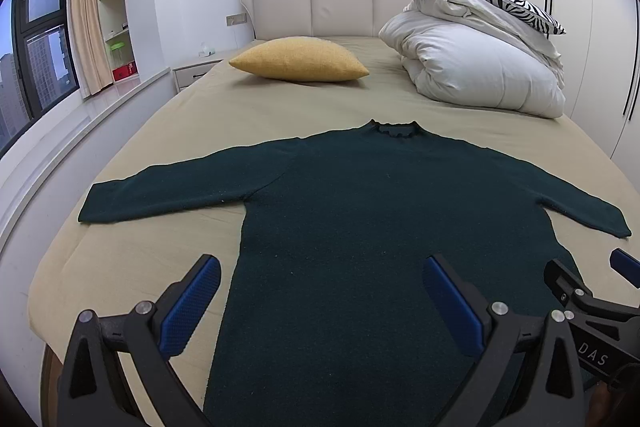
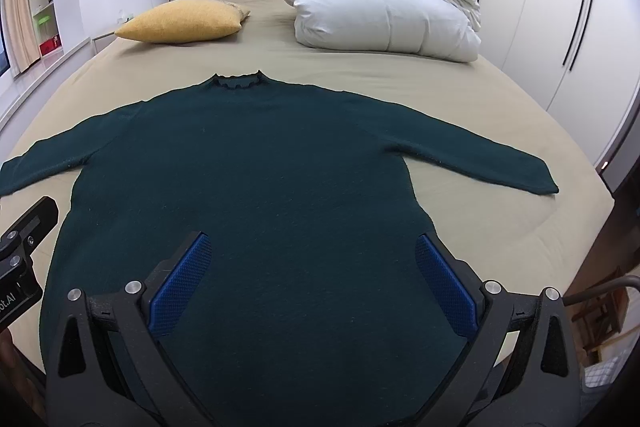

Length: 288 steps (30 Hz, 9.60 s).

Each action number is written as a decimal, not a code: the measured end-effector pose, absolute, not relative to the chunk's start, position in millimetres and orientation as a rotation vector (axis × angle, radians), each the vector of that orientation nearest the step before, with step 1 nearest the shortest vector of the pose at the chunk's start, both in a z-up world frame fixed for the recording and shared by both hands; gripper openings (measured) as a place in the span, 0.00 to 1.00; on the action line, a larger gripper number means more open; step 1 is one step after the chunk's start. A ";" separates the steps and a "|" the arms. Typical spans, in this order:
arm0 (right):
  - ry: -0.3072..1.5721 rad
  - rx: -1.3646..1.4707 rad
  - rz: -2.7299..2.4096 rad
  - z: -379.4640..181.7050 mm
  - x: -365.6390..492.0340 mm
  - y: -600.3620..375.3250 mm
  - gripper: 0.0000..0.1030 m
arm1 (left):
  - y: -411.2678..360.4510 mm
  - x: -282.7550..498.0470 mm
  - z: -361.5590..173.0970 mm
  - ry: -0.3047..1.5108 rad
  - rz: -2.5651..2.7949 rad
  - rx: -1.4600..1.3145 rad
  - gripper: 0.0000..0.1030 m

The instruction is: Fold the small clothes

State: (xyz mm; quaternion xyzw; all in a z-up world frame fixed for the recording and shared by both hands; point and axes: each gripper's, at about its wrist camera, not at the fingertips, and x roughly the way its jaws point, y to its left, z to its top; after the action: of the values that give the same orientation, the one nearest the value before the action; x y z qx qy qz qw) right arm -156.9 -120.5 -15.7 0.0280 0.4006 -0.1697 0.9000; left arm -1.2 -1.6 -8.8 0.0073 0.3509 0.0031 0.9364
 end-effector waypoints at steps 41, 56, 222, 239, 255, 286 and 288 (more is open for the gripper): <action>0.840 0.052 -0.348 -19.7 -155.8 -118.1 1.00 | -2.1 -0.3 -7.6 0.720 0.006 0.016 1.00; 0.844 0.054 -0.349 -21.4 -158.1 -117.2 1.00 | -2.2 -0.1 -7.6 0.722 0.007 0.016 1.00; 0.974 0.486 -0.083 -152.5 102.4 -494.7 0.05 | 0.3 256.1 -143.2 0.967 -0.345 -0.394 0.11; 0.901 0.296 -0.171 -77.8 107.4 -442.6 0.47 | 14.8 261.0 -140.2 0.971 -0.407 -0.386 0.18; 0.684 0.352 -0.077 18.4 29.6 -353.0 0.67 | 271.2 132.3 -95.2 0.756 -0.012 -0.677 0.58; 0.797 0.556 0.105 -39.6 -62.0 -260.9 0.67 | 276.0 152.7 -25.6 0.610 0.044 -0.539 0.07; 0.788 0.568 0.097 -42.1 -68.4 -268.6 0.67 | 205.8 158.8 -11.8 0.619 -0.050 -0.381 0.08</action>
State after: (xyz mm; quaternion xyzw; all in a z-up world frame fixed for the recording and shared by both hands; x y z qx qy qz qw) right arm -68.4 -268.6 -42.1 0.2729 0.3785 0.0465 0.8832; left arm 158.8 205.8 -11.8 -0.1861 0.3025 -0.0244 0.9345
